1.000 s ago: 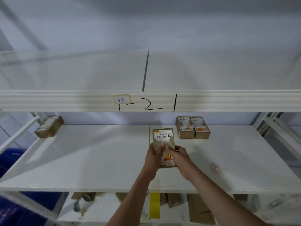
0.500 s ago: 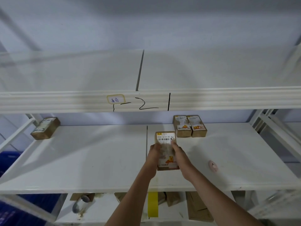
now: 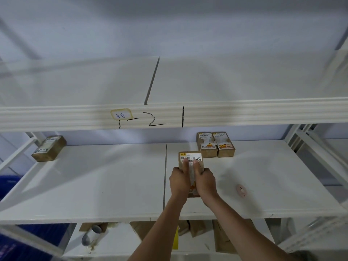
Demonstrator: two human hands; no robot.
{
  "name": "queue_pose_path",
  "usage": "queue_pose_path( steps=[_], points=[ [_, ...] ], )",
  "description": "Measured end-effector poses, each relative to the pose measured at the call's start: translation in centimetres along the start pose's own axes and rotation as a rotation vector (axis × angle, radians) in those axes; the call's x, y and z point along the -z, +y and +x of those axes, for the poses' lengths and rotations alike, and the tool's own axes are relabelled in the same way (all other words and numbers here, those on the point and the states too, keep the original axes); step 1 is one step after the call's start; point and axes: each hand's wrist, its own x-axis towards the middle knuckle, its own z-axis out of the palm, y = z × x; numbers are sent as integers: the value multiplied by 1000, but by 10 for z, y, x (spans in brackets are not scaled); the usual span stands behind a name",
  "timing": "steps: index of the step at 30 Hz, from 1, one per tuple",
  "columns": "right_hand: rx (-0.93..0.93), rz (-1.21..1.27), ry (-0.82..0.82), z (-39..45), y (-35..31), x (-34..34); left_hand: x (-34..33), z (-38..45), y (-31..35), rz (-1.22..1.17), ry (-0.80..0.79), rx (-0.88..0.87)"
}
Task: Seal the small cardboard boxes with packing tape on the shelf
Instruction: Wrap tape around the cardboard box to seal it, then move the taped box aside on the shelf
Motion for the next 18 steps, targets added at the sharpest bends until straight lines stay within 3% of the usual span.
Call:
queue_pose_path(
  steps=[7,10,15,18],
  points=[
    [-99,-34,68,2,4,2,-2,3,-3,188,0,-12],
    [-94,-54,68,2,1,7,2,0,-2,61,-3,-69],
    [65,32,-17,-3,-8,7,11,-1,-2,-288,-308,147],
    [153,23,92,2,-5,14,24,10,-7,-314,-227,125]
  ],
)
